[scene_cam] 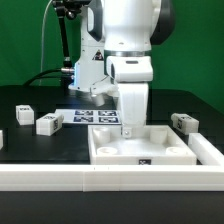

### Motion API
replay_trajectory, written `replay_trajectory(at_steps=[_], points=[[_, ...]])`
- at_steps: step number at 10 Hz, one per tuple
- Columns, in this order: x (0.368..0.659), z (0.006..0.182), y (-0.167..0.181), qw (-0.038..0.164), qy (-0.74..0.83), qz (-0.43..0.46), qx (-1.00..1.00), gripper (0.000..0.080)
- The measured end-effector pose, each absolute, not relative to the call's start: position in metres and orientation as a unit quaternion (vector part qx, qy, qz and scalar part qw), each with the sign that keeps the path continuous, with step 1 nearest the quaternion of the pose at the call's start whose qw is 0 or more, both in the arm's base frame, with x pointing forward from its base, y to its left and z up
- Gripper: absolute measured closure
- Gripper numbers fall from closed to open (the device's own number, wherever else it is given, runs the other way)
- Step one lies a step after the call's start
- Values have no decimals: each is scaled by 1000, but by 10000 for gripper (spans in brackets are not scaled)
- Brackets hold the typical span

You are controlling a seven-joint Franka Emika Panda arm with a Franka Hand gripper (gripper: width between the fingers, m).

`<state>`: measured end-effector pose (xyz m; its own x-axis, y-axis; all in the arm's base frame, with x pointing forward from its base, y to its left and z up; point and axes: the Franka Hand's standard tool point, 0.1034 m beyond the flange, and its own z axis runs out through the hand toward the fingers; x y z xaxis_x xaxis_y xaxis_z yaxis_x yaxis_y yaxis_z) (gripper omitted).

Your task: Assemble one leg

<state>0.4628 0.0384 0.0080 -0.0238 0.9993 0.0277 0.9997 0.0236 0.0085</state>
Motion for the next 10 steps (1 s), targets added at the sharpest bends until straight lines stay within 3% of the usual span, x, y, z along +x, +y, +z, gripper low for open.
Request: replay_trajectory(at_steps=[10], points=[[486,8,60,6,-703,-24,-711,730]])
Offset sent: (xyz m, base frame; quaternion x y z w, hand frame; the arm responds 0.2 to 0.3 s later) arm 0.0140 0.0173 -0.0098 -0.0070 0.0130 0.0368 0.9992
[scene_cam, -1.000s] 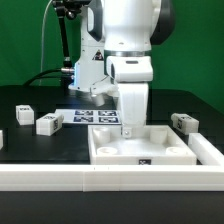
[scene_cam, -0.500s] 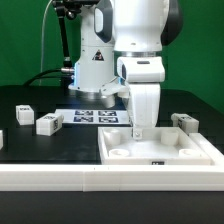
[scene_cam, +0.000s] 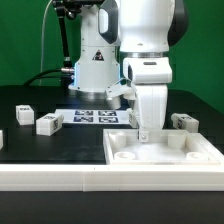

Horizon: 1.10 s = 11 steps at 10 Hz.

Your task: Assemble one leg

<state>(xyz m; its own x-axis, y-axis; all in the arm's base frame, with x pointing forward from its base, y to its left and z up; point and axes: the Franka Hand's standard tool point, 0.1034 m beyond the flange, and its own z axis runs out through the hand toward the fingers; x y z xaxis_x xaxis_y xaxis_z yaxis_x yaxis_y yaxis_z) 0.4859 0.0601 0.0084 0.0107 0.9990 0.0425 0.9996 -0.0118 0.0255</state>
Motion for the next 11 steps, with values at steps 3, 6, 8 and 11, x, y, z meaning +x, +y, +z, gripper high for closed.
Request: replay_trajectory(at_steps=[3,6,8,11], points=[[486,8,60,6,-703,-24,-711,405],[486,8,59,6,-702,-24,-711,227],[486,8,59,6,-702,-24,-711,153],[485,17,61,8,-691,-14,-723,150]])
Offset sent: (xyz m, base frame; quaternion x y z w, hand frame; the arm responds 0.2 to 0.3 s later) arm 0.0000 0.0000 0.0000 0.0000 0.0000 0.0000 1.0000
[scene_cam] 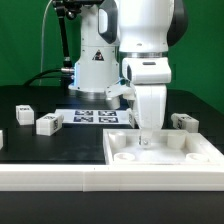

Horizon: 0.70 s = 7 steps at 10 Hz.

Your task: Assemble one leg

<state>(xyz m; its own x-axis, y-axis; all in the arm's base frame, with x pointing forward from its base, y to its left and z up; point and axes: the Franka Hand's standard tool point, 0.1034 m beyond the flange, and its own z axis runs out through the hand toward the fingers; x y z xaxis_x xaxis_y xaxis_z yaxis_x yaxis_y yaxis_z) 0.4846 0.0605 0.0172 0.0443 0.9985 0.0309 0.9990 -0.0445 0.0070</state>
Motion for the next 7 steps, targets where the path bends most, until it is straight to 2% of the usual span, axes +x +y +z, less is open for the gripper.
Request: replay_trajectory(at_steps=[2,4,7], points=[[484,42,67,-5,-674,-21,-739,150],[481,58,74,-12,-644,-26,-764,150],[480,54,73,-8,-598,-25,-801,150]])
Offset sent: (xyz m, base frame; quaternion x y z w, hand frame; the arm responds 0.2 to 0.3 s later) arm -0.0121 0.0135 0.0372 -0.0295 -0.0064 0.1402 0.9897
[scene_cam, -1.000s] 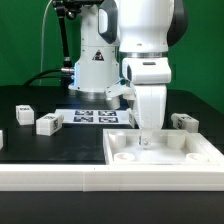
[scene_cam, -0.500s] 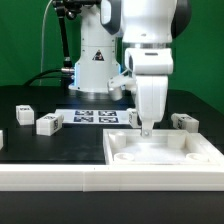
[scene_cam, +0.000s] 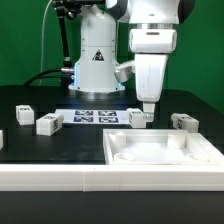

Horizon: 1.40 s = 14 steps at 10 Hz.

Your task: Assemble one leg

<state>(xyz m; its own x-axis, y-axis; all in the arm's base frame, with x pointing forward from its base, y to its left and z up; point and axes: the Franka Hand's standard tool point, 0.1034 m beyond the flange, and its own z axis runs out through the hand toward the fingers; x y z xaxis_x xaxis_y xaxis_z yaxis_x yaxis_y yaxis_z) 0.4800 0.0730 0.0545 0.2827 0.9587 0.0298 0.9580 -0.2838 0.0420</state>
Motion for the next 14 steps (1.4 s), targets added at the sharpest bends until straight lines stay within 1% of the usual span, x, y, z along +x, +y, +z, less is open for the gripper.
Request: replay_trajectory(at_steps=[1,2,4,7,9,11,14], points=[[479,53,73,6,567,24,823,150],[476,48,72,-1,518,20,855,150],[470,46,84,-8,413,22,910,150],[461,45,120,-18,280,22,960,150],[459,48,149,-32,174,23,984,150],[457,51,172,-38,120,24,992,150],[455,50,176,-35,129,11,991,150]])
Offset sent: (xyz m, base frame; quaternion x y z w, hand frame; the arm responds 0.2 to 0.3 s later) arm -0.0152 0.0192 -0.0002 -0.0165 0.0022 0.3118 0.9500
